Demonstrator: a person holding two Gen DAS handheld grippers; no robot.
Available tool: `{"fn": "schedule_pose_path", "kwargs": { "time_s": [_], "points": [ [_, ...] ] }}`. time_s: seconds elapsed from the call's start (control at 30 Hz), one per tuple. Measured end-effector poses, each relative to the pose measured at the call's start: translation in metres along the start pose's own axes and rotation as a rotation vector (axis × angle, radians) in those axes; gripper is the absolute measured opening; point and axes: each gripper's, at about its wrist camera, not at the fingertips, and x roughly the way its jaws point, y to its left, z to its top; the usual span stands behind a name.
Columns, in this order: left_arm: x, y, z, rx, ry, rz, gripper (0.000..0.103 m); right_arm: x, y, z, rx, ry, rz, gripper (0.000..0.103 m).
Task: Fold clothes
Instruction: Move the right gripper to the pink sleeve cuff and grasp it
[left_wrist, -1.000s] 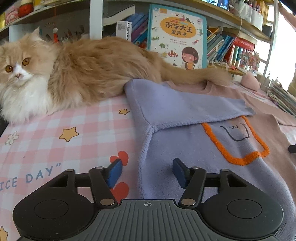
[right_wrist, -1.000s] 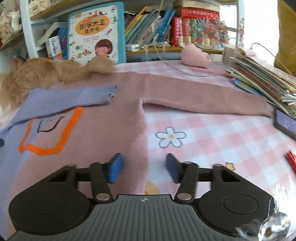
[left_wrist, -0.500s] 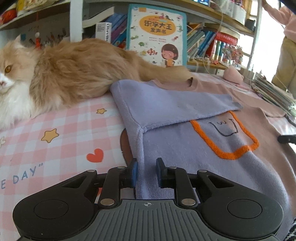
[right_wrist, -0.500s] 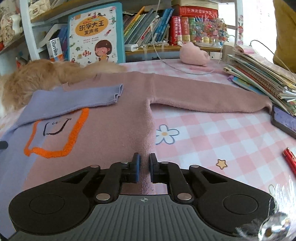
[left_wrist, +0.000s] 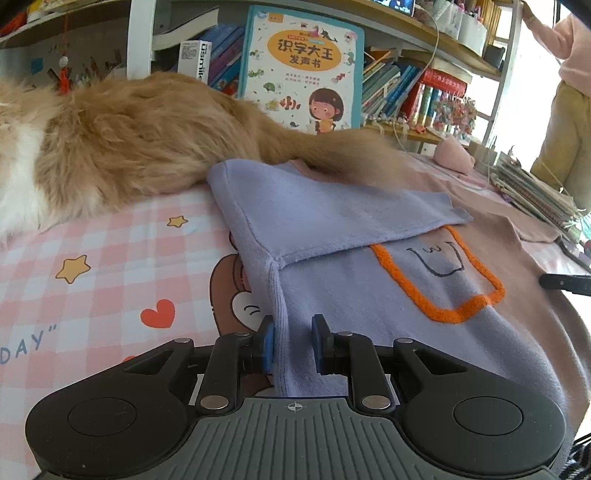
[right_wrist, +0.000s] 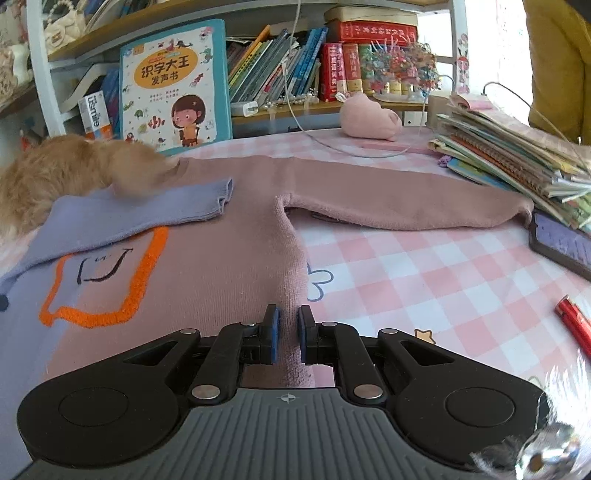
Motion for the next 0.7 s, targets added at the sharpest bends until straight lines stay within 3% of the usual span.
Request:
{"fn": "schedule_pose_path", "kwargs": {
  "time_s": [0.33,0.47,0.6,0.7],
  "points": [
    [0.006,0.001,0.005,0.006,0.001,0.010,0.020,0.000,-0.007,0.002,0.054,0.008,0.035,0.014],
    [0.001,-0.002,0.005,0.036,0.013,0.040,0.023,-0.007,-0.017,0.007,0.069,-0.006,0.014,0.034],
    [-0.011,-0.011,0.009,0.089,-0.028,0.068,0.025,-0.013,-0.050,0.023,0.145,-0.059,-0.045,0.037],
    [-0.013,-0.019,0.010,0.121,-0.052,0.029,0.035,-0.008,-0.087,0.038,0.271,-0.079,-0.083,0.041]
  ]
}}
